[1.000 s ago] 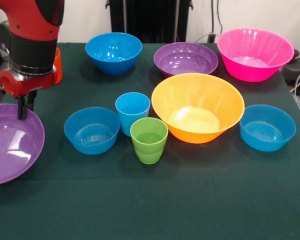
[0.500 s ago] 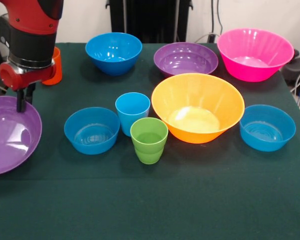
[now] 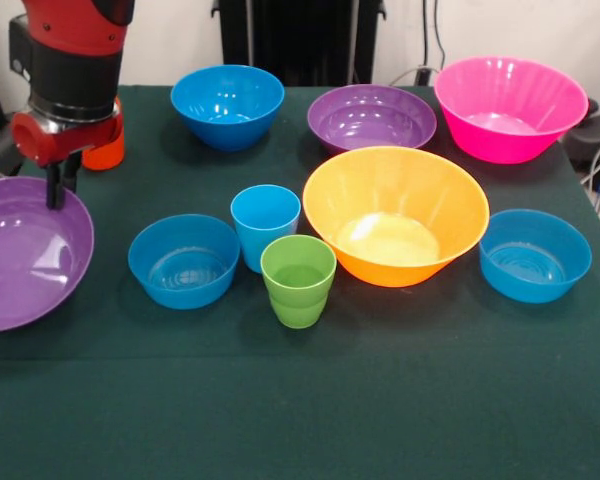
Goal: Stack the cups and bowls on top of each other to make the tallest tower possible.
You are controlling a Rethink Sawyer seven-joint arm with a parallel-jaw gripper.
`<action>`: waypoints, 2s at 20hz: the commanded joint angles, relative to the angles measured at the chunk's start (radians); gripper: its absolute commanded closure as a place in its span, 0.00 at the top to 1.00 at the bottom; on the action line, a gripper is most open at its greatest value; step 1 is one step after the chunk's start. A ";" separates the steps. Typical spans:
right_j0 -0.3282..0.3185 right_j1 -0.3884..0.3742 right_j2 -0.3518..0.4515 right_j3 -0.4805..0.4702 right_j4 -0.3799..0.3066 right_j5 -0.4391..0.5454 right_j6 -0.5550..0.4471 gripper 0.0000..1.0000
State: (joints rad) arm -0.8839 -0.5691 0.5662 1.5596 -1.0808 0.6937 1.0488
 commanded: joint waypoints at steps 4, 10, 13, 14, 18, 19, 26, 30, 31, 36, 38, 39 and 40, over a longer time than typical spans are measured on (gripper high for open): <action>0.003 -0.129 0.058 0.150 0.162 -0.027 -0.009 0.00; 0.030 -0.167 0.043 0.163 0.209 -0.032 0.018 0.00; 0.039 -0.176 0.033 0.159 0.220 -0.037 0.029 0.00; 0.044 -0.179 0.030 0.158 0.225 -0.039 0.036 0.00; 0.049 -0.197 0.023 0.159 0.231 -0.042 0.035 0.00; 0.047 -0.199 0.022 0.161 0.226 -0.053 0.035 0.00; 0.057 -0.222 0.022 0.180 0.228 -0.076 0.052 0.00; 0.080 -0.256 0.018 0.196 0.252 -0.066 0.081 0.00; 0.082 -0.265 0.021 0.202 0.265 -0.061 0.082 0.00; 0.100 -0.313 0.039 0.231 0.310 -0.058 0.081 0.00; 0.117 -0.325 0.031 0.236 0.323 -0.053 0.096 0.00; 0.126 -0.329 0.026 0.239 0.327 -0.057 0.106 0.00; 0.134 -0.332 0.023 0.242 0.334 -0.059 0.116 0.00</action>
State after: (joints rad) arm -0.8251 -0.8621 0.5705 1.7373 -0.7797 0.6831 1.0490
